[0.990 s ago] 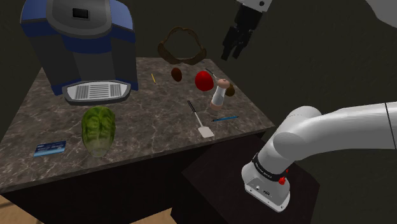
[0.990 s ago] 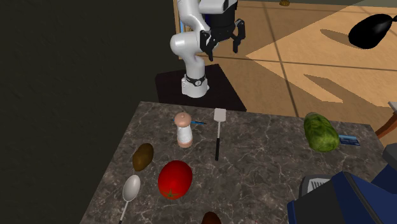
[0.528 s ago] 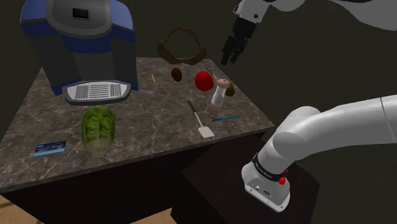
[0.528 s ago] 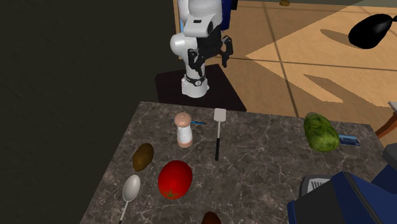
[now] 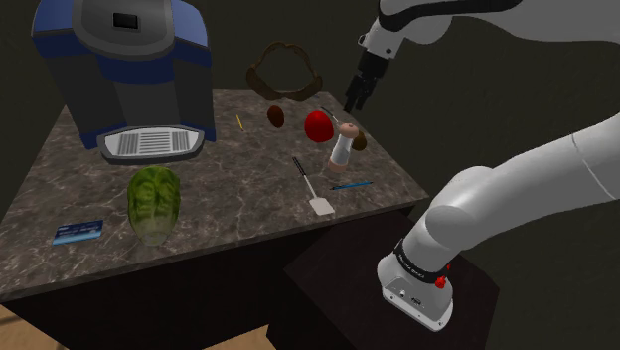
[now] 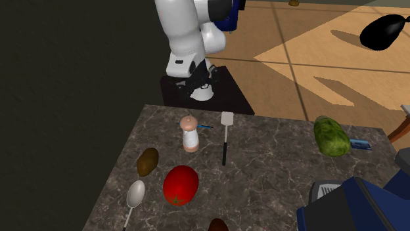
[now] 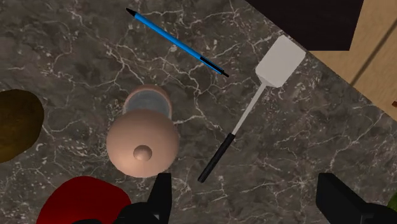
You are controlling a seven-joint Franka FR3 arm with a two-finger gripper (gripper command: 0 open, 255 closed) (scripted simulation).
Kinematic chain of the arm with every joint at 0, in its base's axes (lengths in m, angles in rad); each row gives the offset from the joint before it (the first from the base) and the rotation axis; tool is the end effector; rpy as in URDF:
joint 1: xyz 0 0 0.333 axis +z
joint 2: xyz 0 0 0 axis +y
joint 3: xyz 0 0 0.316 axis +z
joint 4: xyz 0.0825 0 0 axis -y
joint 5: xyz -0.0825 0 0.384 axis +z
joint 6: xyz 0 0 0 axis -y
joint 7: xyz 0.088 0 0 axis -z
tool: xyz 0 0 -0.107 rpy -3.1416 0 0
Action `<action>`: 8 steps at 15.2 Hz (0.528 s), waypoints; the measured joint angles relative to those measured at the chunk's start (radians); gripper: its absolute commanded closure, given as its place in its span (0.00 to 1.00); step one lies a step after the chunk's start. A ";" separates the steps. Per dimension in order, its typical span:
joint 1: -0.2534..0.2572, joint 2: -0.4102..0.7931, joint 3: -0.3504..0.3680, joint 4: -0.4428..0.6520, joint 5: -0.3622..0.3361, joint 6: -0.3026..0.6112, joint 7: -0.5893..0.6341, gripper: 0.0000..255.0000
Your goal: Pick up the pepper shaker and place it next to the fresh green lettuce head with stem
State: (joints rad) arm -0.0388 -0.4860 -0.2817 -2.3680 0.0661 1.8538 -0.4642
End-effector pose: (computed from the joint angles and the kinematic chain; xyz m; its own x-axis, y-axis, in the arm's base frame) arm 0.3825 -0.1306 0.4953 0.9873 0.1529 0.0436 0.1585 -0.9684 -0.1924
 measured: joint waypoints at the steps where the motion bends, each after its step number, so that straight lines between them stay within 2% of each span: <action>1: 0.000 0.034 -0.022 0.014 0.003 0.012 -0.031 0.00; 8: 0.003 0.255 -0.133 0.082 0.057 0.108 -0.225 0.00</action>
State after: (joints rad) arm -0.0359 -0.2310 -0.4150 -2.2861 0.1227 1.9619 -0.6888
